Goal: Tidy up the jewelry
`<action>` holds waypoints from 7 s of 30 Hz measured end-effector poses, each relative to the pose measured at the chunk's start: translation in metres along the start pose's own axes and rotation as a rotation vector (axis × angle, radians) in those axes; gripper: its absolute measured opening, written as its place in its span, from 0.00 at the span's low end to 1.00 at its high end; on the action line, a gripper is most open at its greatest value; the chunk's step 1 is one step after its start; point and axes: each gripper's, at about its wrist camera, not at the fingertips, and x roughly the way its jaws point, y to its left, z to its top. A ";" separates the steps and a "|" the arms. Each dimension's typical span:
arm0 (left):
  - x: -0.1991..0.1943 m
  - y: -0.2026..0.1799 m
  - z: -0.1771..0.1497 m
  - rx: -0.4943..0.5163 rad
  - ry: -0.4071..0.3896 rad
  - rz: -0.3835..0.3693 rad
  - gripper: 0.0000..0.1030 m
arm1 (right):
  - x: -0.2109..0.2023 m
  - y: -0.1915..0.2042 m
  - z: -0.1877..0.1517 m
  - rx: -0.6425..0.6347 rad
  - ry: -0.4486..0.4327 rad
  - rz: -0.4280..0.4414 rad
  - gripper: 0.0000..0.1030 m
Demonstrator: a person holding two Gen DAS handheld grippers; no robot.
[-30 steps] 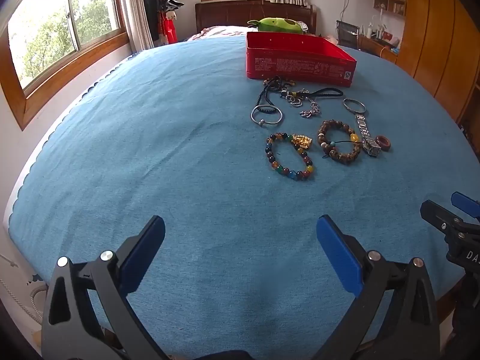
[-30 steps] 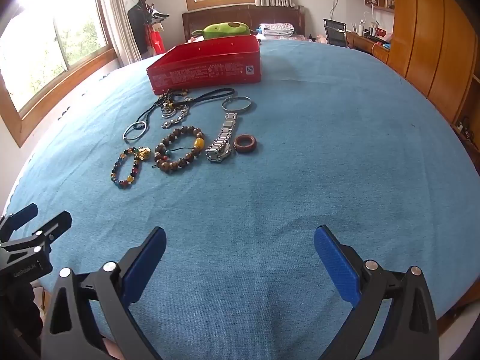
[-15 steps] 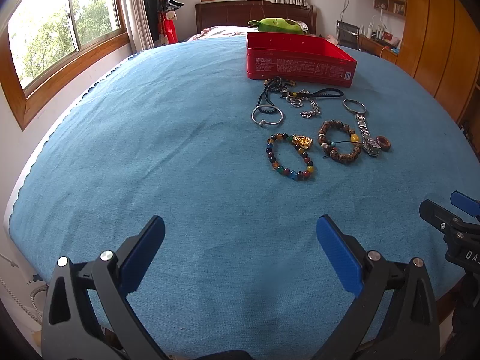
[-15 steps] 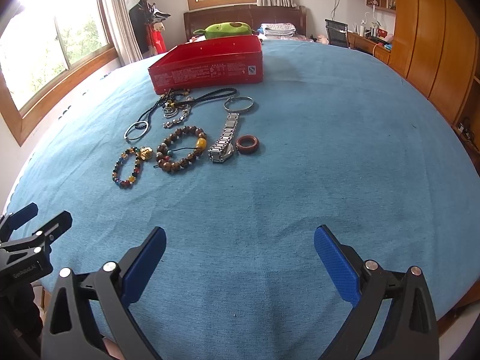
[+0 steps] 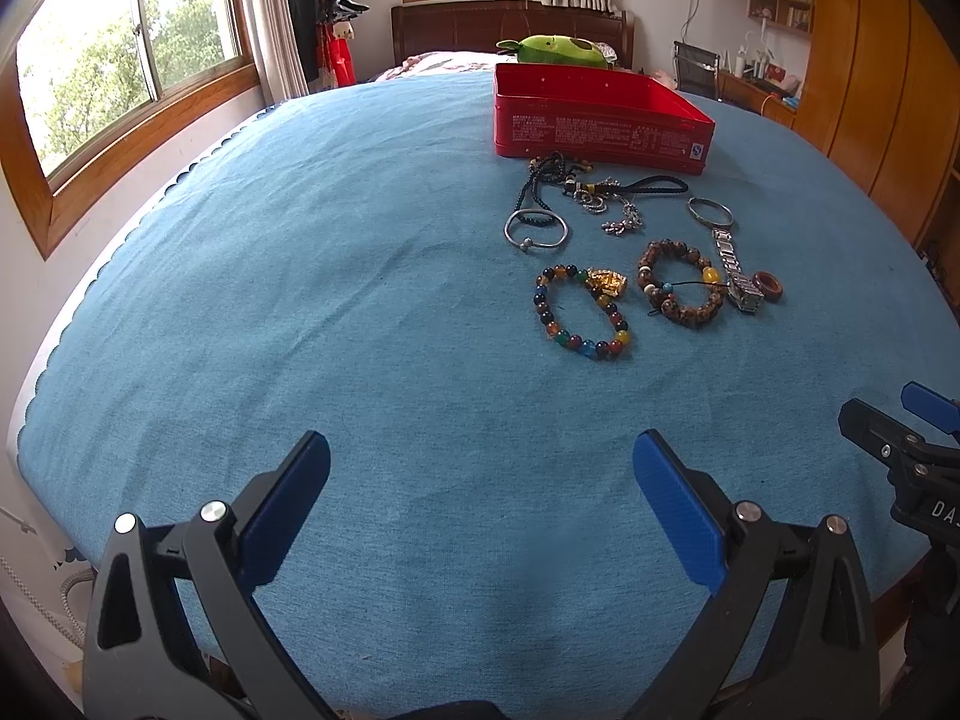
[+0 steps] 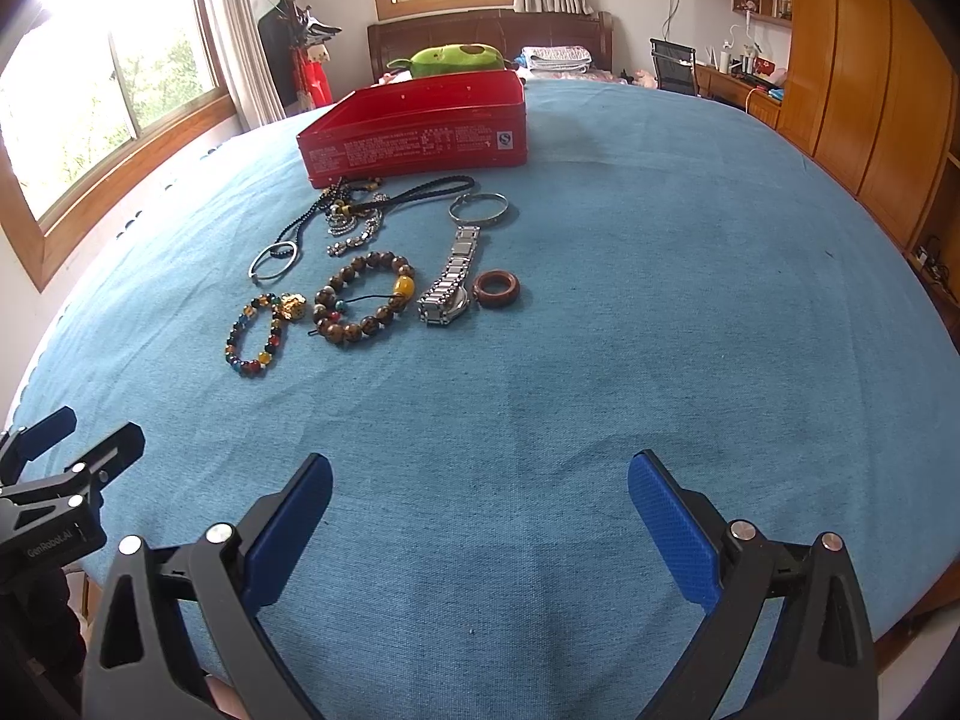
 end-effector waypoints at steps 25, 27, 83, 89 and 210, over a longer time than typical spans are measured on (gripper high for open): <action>-0.001 0.003 0.002 0.000 -0.001 -0.001 0.97 | -0.001 0.001 0.000 0.000 0.000 0.000 0.96; 0.000 0.003 0.002 0.000 -0.001 -0.001 0.97 | -0.001 0.001 0.000 0.000 0.000 0.000 0.96; 0.144 -0.017 0.143 -0.023 0.311 -0.127 0.94 | 0.078 -0.044 0.110 0.065 0.091 0.246 0.81; 0.158 -0.023 0.148 -0.019 0.319 -0.100 0.71 | 0.091 -0.043 0.119 0.061 0.091 0.260 0.81; 0.258 -0.076 0.340 0.016 0.182 -0.128 0.47 | 0.259 0.028 0.323 -0.150 0.064 0.014 0.50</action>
